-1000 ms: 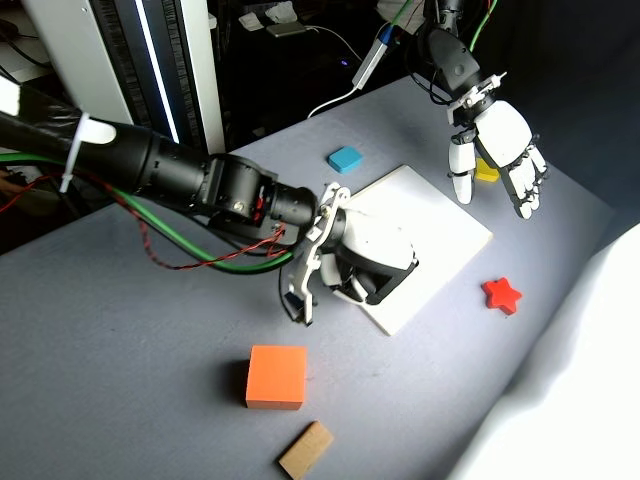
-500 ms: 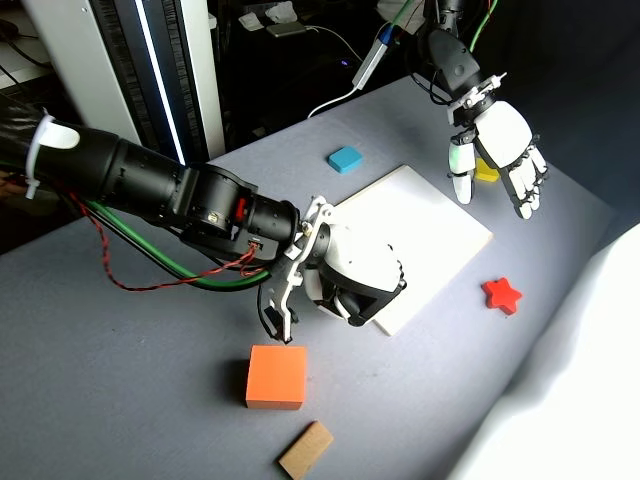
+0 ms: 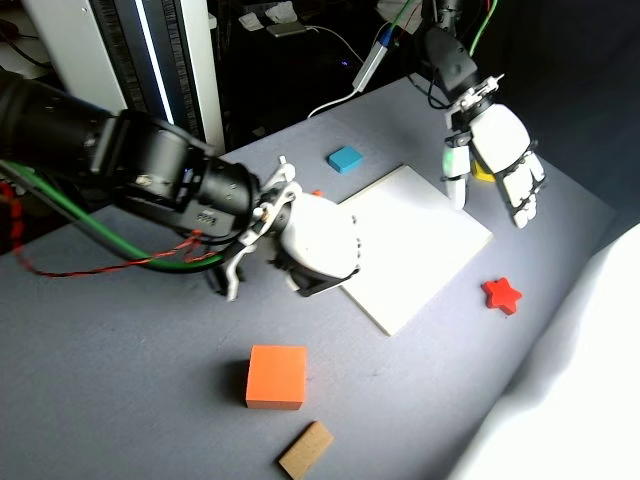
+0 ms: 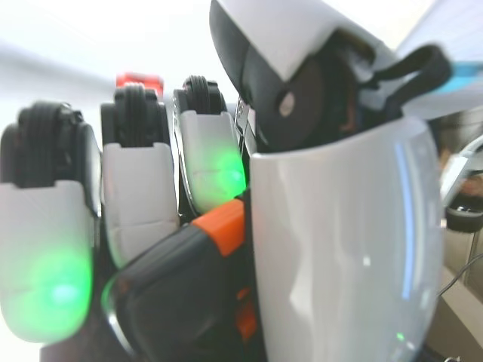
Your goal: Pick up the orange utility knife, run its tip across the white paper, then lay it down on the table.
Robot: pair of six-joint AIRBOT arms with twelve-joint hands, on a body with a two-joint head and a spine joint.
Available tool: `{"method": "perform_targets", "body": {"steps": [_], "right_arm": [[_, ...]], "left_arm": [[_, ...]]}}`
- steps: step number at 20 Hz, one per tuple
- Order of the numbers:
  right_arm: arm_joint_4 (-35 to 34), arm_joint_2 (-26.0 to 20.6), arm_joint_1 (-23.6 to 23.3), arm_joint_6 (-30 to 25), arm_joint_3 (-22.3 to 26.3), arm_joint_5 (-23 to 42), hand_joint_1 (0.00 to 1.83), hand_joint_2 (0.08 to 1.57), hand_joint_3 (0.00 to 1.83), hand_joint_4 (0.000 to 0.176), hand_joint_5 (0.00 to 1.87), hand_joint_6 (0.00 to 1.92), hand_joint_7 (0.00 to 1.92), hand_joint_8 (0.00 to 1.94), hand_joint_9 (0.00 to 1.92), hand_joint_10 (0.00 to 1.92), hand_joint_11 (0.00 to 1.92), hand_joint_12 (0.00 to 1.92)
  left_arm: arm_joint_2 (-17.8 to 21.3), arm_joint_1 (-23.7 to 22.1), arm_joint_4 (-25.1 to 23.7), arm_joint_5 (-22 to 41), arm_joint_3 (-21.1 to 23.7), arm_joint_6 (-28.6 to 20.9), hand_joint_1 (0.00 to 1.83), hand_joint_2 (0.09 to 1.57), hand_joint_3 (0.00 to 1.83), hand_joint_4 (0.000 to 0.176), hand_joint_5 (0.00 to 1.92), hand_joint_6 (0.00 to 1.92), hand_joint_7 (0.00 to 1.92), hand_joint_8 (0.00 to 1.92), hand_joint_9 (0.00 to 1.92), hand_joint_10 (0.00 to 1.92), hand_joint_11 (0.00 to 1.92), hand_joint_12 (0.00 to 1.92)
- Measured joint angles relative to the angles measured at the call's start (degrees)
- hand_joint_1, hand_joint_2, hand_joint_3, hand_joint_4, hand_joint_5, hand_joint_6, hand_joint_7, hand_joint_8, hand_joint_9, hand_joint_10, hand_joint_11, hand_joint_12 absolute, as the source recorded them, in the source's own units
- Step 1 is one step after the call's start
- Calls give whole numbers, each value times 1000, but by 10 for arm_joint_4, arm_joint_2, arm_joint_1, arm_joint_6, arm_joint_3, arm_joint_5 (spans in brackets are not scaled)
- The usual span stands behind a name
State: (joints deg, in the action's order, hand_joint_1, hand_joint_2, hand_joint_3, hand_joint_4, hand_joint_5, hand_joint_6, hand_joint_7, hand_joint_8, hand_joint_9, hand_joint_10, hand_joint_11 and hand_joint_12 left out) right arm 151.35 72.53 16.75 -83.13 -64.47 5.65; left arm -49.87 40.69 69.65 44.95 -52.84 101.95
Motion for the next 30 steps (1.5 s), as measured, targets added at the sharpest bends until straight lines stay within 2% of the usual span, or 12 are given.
{"method": "perform_targets", "body": {"steps": [6, 14, 17, 18, 19, 20, 21, 23, 26, 27, 29, 30], "right_arm": [[1, -3, 28, 8, -27, 25, 1432, 1076, 627, 176, 1521, 1921, 1717, 1941, 1843, 1921, 1921, 1921], [0, -4, 45, 29, -28, -10, 1462, 1038, 642, 176, 1459, 1921, 1665, 1941, 1807, 1921, 1886, 1921], [13, -9, 45, 31, -24, -21, 1514, 939, 774, 176, 1434, 1921, 1616, 1941, 1768, 1921, 1840, 1921], [13, -10, 45, 31, -23, -21, 1503, 888, 859, 176, 1322, 1921, 1541, 1941, 1704, 1921, 1762, 1921], [13, -14, 45, 31, -20, -23, 1108, 806, 1153, 0, 875, 1921, 1377, 1941, 1528, 1921, 1534, 1921], [14, -16, 45, 33, -17, -23, 1183, 713, 1254, 0, 803, 1727, 1031, 1941, 1334, 1921, 1342, 1921], [14, -19, 45, 32, -14, -23, 1190, 742, 1193, 0, 752, 1679, 913, 1941, 1187, 1921, 1213, 1921], [15, -20, 47, 33, -11, -22, 1060, 1017, 805, 0, 556, 1801, 641, 1941, 771, 1921, 851, 1921], [15, -23, 47, 33, -6, -21, 977, 1347, 206, 23, 434, 1809, 478, 1872, 384, 1921, 537, 1921], [15, -25, 47, 33, -6, -20, 1033, 1216, 101, 0, 218, 1691, 278, 1732, 280, 1921, 419, 1921], [16, -31, 47, 34, 2, -20, 832, 1158, 78, 0, 9, 1083, 81, 1264, 28, 1602, 34, 1921], [17, -35, 45, 35, 5, -18, 770, 1138, 71, 0, 1, 829, 70, 1056, 5, 1377, 6, 1829]], "left_arm": [[-35, -41, -5, -8, 33, 32, 247, 1277, 0, 35, 129, 2, 162, 4, 240, 6, 0, 870], [-54, -55, -10, 2, 64, 46, 249, 1278, 0, 31, 125, 1, 155, 1, 241, 3, 0, 884], [-54, -55, -10, 7, 66, 45, 240, 1277, 0, 29, 133, 4, 170, 5, 255, 7, 0, 915], [-54, -55, -10, 7, 66, 45, 250, 1276, 0, 29, 138, 5, 176, 5, 261, 9, 0, 921], [-54, -55, -9, 9, 66, 46, 256, 1275, 0, 32, 138, 3, 173, 2, 252, 4, 0, 903], [-54, -55, -9, 9, 66, 45, 245, 1274, 0, 33, 143, 4, 171, 1, 257, 5, 0, 911], [-54, -55, -9, 10, 69, 45, 262, 1271, 0, 31, 154, 6, 181, 3, 269, 8, 0, 936], [-54, -54, -10, 8, 72, 45, 230, 1280, 3, 34, 126, 1, 164, 2, 252, 3, 0, 871], [-54, -54, -9, 9, 72, 45, 263, 1276, 0, 27, 144, 7, 178, 5, 260, 5, 0, 878], [-54, -54, -9, 9, 72, 45, 243, 1282, 2, 28, 130, 1, 153, 0, 240, 1, 0, 852], [-54, -54, -9, 9, 72, 45, 246, 1280, 0, 28, 142, 5, 156, 3, 247, 4, 0, 858], [-54, -55, -9, 9, 72, 45, 244, 1280, 0, 28, 139, 3, 156, 3, 244, 3, 0, 861]]}}
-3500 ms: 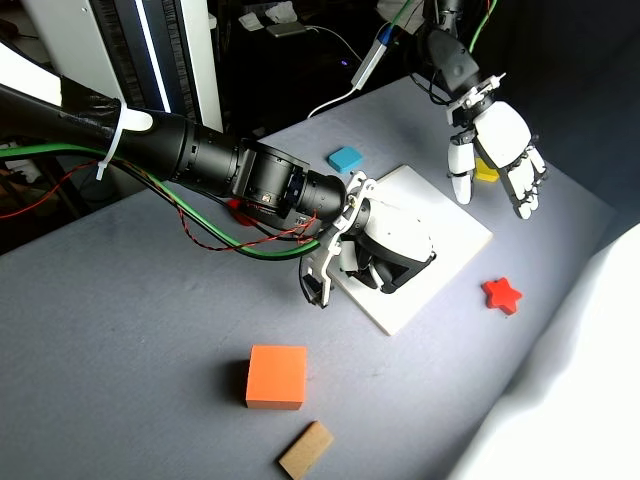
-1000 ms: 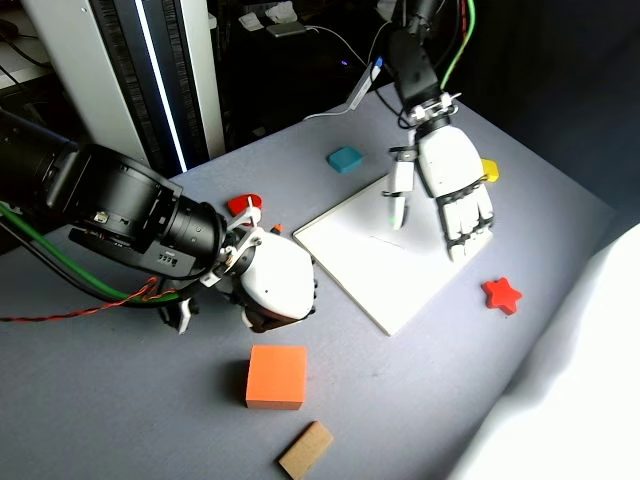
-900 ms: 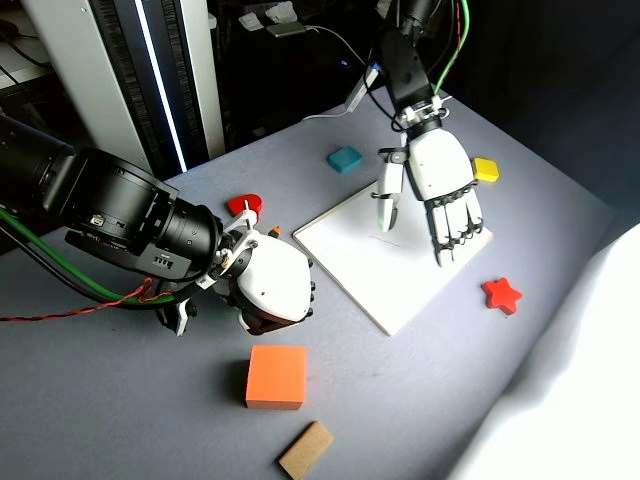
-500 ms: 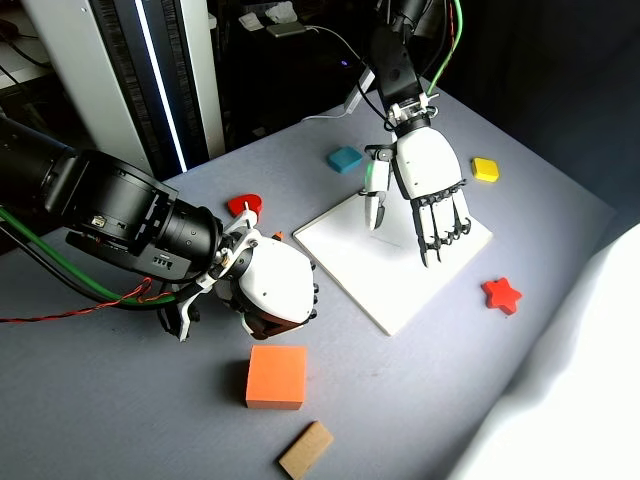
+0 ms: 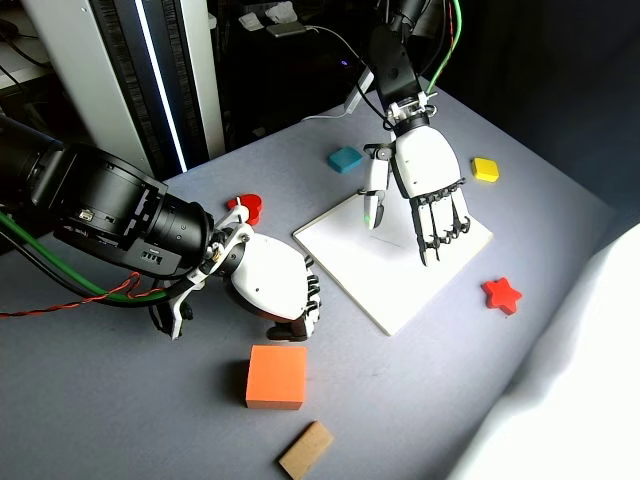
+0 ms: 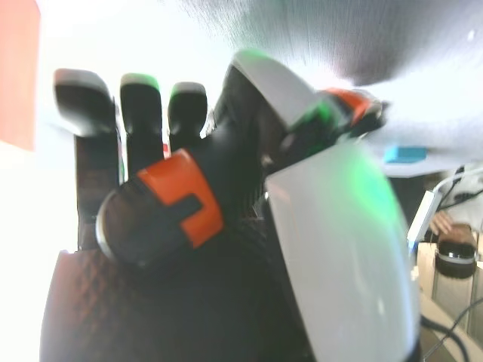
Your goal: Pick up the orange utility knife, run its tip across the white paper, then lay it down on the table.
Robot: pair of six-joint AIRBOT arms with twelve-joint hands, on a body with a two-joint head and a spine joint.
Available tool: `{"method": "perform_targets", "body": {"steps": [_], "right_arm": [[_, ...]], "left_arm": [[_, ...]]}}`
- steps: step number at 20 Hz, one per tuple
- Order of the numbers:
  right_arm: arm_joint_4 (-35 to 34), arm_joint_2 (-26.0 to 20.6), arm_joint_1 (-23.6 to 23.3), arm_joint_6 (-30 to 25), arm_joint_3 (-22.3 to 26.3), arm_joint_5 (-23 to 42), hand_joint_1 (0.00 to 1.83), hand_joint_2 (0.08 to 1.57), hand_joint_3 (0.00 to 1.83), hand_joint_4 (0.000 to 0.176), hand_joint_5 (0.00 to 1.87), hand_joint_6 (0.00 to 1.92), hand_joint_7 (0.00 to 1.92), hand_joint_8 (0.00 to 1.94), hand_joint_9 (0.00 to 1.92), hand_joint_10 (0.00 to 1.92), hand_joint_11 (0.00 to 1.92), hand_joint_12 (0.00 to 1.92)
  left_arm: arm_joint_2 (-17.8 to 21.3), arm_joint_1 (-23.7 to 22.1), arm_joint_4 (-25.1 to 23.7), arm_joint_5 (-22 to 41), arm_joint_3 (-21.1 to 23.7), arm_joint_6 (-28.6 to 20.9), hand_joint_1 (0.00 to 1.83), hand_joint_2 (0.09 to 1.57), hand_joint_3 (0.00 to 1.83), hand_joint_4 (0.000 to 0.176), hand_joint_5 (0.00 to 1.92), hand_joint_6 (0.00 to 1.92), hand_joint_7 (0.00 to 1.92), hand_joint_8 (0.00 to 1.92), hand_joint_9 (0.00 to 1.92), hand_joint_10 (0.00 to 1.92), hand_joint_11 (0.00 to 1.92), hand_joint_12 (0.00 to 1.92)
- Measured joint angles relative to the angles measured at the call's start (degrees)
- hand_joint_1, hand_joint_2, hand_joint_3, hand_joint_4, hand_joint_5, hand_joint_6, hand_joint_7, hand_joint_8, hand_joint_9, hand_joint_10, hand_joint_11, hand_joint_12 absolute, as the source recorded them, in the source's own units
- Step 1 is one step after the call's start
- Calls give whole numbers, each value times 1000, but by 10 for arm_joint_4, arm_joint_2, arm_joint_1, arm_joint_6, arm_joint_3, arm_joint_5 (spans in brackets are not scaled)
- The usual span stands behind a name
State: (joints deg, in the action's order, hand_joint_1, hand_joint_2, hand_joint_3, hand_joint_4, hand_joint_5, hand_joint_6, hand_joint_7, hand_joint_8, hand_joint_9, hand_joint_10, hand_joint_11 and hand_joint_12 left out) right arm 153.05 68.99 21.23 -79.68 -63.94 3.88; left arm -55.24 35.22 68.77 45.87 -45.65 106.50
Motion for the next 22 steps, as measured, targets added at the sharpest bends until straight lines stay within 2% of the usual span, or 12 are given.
{"method": "perform_targets", "body": {"steps": [2, 4, 5, 10, 11, 12, 13, 15, 16, 17, 19, 22], "right_arm": [[0, -10, -7, 0, 10, 3, 604, 1085, 32, 0, 0, 177, 50, 473, 0, 690, 0, 1239], [0, -18, -16, 0, 17, 4, 485, 1024, 0, 0, 0, 6, 36, 51, 31, 83, 0, 264], [0, -20, -21, 0, 19, 5, 456, 1012, 0, 0, 0, 0, 31, 15, 36, 34, 0, 52], [2, -70, -48, -19, 51, 27, 211, 1055, 17, 0, 23, 10, 97, 32, 60, 33, 0, 0], [2, -88, -55, -26, 64, 40, 179, 1076, 25, 0, 56, 25, 142, 50, 94, 49, 11, 5], [2, -107, -58, -27, 77, 53, 122, 1146, 0, 0, 123, 130, 276, 52, 147, 244, 1, 385], [2, -122, -60, -27, 89, 63, 142, 1179, 0, 0, 220, 436, 459, 203, 172, 699, 0, 1019], [0, -158, -60, -35, 116, 71, 158, 1212, 1, 0, 283, 1072, 508, 914, 298, 1210, 0, 1695], [-23, -175, -62, -35, 125, 67, 185, 1225, 5, 0, 509, 1188, 666, 1178, 494, 1436, 194, 1876], [-61, -194, -72, -37, 132, 61, 174, 1250, 14, 0, 646, 1227, 746, 1326, 581, 1583, 331, 1912], [-97, -224, -93, -37, 143, 53, 173, 1330, 38, 0, 926, 1482, 1074, 1530, 949, 1880, 781, 1921], [-170, -278, -122, -37, 163, 50, 175, 1410, 61, 0, 1089, 1699, 1263, 1700, 1257, 1921, 1216, 1921]], "left_arm": [[0, 0, 0, 0, 0, 0, 241, 1280, 0, 31, 131, 0, 158, 2, 245, 2, 0, 889], [0, -1, 0, 0, 0, 0, 242, 1278, 0, 34, 129, 1, 168, 3, 255, 5, 0, 850], [0, -3, 2, 0, 0, 0, 233, 1280, 1, 37, 121, 0, 161, 0, 252, 3, 0, 841], [5, -31, 7, 5, 20, 2, 238, 1278, 0, 24, 176, 14, 214, 11, 292, 14, 0, 906], [5, -37, 7, 3, 27, 6, 219, 1279, 0, 21, 214, 22, 264, 19, 320, 20, 0, 956], [5, -44, 8, -1, 33, 16, 214, 1280, 0, 6, 309, 49, 382, 47, 390, 43, 0, 1069], [5, -48, 6, -2, 36, 21, 223, 1283, 0, 0, 436, 51, 555, 50, 527, 78, 0, 1295], [5, -56, 5, -8, 40, 32, 273, 1285, 0, 0, 682, 43, 848, 64, 762, 340, 231, 1491], [5, -56, 5, -5, 44, 32, 299, 1287, 1, 0, 801, 58, 985, 138, 795, 726, 375, 1529], [5, -56, 11, -7, 50, 32, 305, 1290, 0, 0, 890, 71, 1004, 329, 787, 990, 448, 1571], [5, -57, 11, -10, 57, 37, 257, 1325, 3, 0, 1022, 377, 901, 1154, 769, 1509, 539, 1848], [9, -57, 10, -9, 69, 38, 232, 1370, 7, 0, 913, 1497, 982, 1615, 877, 1852, 694, 1920]]}}
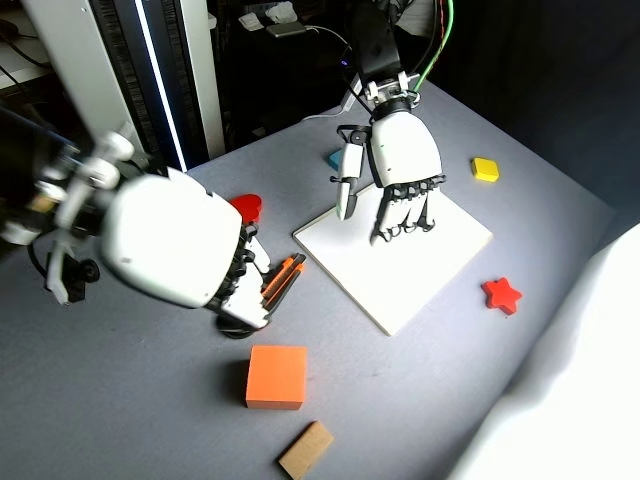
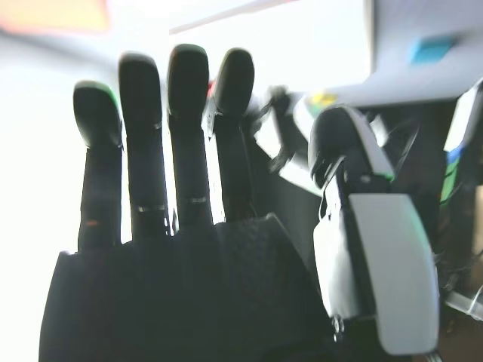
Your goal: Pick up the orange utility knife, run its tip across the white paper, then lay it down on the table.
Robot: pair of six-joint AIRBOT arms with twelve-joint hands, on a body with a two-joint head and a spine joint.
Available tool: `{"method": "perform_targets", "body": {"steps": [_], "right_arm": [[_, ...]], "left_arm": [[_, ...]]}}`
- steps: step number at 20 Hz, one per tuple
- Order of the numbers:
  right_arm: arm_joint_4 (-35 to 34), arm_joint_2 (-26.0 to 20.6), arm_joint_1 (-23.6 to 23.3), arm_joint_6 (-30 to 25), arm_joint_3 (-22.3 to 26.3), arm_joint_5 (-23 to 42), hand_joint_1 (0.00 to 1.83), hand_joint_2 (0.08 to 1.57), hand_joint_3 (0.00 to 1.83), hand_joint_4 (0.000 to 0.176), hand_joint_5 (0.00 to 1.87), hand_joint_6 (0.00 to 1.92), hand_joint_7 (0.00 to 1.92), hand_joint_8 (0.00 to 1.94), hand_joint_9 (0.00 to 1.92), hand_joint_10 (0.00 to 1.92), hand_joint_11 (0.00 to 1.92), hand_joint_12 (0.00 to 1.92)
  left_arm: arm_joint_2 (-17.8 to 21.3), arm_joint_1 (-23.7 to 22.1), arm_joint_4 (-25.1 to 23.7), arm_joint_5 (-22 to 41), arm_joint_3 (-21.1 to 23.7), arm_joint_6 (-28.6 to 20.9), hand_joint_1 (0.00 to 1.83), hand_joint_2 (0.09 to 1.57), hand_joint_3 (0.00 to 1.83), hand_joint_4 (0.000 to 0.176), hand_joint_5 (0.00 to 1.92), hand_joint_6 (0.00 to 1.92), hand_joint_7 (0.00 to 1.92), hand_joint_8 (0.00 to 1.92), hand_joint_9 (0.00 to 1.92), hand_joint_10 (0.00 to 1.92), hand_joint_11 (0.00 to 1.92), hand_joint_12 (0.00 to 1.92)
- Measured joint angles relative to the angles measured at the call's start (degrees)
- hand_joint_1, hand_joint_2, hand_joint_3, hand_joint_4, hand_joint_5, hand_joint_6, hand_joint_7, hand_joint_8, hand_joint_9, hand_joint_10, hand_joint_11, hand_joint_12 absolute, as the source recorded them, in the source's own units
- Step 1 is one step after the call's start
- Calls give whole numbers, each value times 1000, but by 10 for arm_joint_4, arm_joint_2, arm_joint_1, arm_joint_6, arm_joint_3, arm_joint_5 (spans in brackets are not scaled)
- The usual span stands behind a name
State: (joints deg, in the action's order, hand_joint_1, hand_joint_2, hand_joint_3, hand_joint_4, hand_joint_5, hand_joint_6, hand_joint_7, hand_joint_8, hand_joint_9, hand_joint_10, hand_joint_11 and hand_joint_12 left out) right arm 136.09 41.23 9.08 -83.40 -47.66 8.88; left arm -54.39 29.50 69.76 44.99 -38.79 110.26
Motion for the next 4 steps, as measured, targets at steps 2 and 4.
{"method": "perform_targets", "body": {"steps": [2, 4], "right_arm": [[-19, -23, 0, 0, 18, -2, 298, 1437, 47, 0, 1193, 1721, 1338, 1757, 1369, 1921, 1348, 1921], [-24, -42, 4, 3, 47, -26, 300, 1458, 42, 168, 1245, 1764, 1351, 1839, 1417, 1921, 1423, 1921]], "left_arm": [[0, 0, -2, 2, 3, 0, 195, 1406, 11, 0, 945, 1752, 1052, 1751, 975, 1918, 811, 1921], [0, 0, -2, 5, 3, 0, 200, 1429, 14, 0, 937, 1753, 1072, 1785, 1028, 1921, 873, 1921]]}}
